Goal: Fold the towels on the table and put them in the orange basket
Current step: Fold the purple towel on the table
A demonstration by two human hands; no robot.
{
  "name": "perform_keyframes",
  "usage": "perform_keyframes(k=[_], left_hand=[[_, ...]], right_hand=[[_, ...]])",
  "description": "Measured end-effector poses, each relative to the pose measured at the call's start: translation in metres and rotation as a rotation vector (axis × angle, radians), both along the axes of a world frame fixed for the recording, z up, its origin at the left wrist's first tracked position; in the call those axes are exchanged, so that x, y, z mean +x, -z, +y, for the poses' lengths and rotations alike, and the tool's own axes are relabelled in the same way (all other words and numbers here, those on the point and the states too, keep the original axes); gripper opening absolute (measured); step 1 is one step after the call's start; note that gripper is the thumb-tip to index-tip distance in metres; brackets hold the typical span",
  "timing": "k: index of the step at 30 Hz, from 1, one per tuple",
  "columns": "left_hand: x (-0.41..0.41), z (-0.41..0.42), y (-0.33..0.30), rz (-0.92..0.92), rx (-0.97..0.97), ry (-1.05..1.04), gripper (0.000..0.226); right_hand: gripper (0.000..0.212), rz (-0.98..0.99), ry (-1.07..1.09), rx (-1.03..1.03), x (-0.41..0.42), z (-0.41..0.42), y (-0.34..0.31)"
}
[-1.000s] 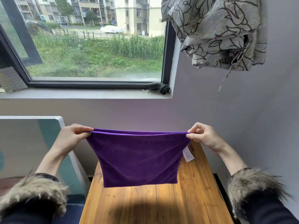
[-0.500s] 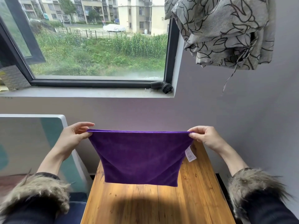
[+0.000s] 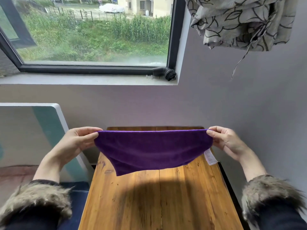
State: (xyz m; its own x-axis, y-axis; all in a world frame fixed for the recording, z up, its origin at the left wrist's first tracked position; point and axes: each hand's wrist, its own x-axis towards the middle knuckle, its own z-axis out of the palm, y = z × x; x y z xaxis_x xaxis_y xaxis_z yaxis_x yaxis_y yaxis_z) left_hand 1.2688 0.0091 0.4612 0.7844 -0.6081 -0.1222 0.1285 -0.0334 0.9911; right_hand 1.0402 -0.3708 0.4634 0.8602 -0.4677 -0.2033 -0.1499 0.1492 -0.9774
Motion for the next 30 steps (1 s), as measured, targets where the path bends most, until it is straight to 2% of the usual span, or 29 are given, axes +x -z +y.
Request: perform_keyframes(k=[2,5,6,8,9,12,17,22,25,28,30], left_hand=[[-0.002,-0.002,0.006,0.019,0.007,-0.002,0.068],[-0.004,-0.005,0.015,0.046,0.054,0.017,0.067],[-0.003,-0.007,0.019,0.056,0.077,0.013,0.06],[0.0,-0.011,0.03,0.11,0.111,-0.005,0.027],[0.002,-0.015,0.038,0.125,0.139,-0.027,0.015],[0.013,-0.035,0.068,0.132,0.251,-0.093,0.012],[0.036,-0.072,0.139,0.114,0.363,-0.235,0.009],[0.066,-0.104,0.203,0.003,0.428,-0.356,0.013],[0.093,-0.119,0.24,-0.066,0.444,-0.38,0.012],[0.123,-0.134,0.275,-0.158,0.488,-0.405,0.009],[0.136,-0.143,0.294,-0.214,0.527,-0.418,0.012]], right_hand=[[0.078,0.013,0.002,0.019,-0.007,-0.002,0.003],[0.08,0.015,0.041,0.077,-0.012,-0.004,0.009],[0.08,0.026,0.047,0.096,-0.012,-0.005,0.012],[0.074,0.064,0.068,0.096,-0.008,-0.005,0.022],[0.064,0.093,0.082,0.087,-0.004,-0.007,0.03],[0.009,0.196,0.141,0.072,0.016,-0.011,0.061],[0.011,0.318,0.215,-0.031,0.06,-0.028,0.134],[0.014,0.341,0.271,-0.111,0.107,-0.051,0.202],[0.016,0.357,0.274,-0.244,0.134,-0.068,0.239],[0.005,0.345,0.309,-0.348,0.159,-0.082,0.271],[0.008,0.351,0.356,-0.387,0.174,-0.087,0.288]])
